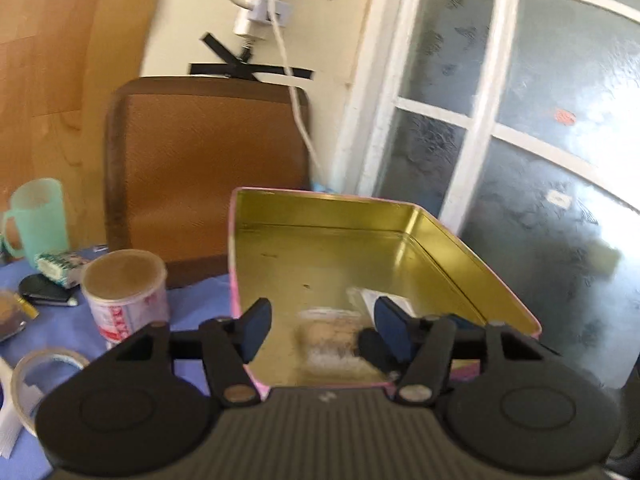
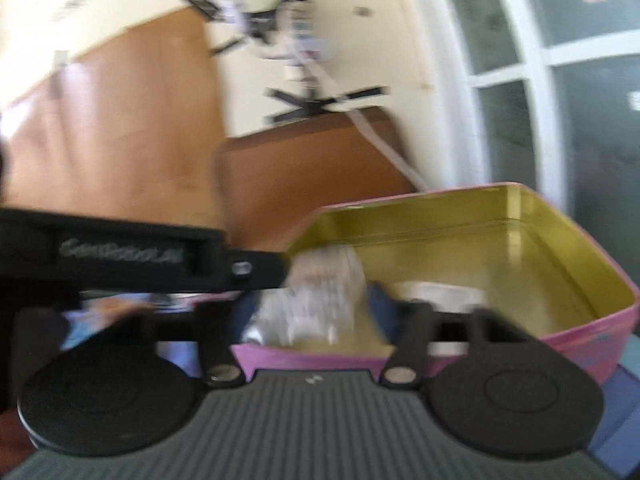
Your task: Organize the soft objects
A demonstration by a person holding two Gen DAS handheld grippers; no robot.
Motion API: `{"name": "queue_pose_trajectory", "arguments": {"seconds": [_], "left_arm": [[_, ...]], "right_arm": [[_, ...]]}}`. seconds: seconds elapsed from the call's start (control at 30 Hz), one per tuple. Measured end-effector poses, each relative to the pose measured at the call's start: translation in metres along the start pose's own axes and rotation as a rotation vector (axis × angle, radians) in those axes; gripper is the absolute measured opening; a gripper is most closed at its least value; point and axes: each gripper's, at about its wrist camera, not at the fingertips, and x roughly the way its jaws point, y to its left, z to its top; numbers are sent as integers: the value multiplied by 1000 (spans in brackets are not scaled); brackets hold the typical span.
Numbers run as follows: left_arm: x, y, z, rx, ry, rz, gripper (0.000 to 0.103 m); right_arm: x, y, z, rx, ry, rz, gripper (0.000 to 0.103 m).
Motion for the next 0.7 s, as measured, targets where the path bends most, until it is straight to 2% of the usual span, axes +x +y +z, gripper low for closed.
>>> {"name": "queue_pose_trajectory", "arguments": {"seconds": [0.07, 0.2, 0.23, 0.27, 0.3, 0.37, 0.43, 0.5, 0.6, 0.7], "left_arm": [[-18, 13, -8, -16, -20, 1, 62], [-74, 64, -38, -51, -88, 88, 64], [-89, 80, -47, -76, -94, 117, 64], [-104, 97, -57, -111, -102, 151, 64], [-120, 115, -68, -152, -108, 190, 64], [-148, 149, -86, -249, -114, 272, 64], [-172, 182, -102, -359, -120, 338, 64], [-192, 210, -115, -456, -128, 394, 64], [-209, 247, -130, -616, -143, 477, 64], [-208, 274, -135, -747, -157, 447, 63]], "right_arm": [[0, -6, -3, 0, -3, -46, 84], [-19, 2, -11, -9, -82, -24, 84], [-23, 7, -12, -20, -99, -11, 79], [-27, 16, -12, -31, -108, 26, 73], [-28, 24, -11, -44, -100, 81, 70], [-26, 48, -9, -78, -46, 224, 70], [-11, 79, -7, -93, 62, 395, 70], [17, 113, -6, -73, 184, 514, 70], [68, 160, -5, 2, 313, 608, 69], [114, 201, -8, 26, 395, 602, 69]]}}
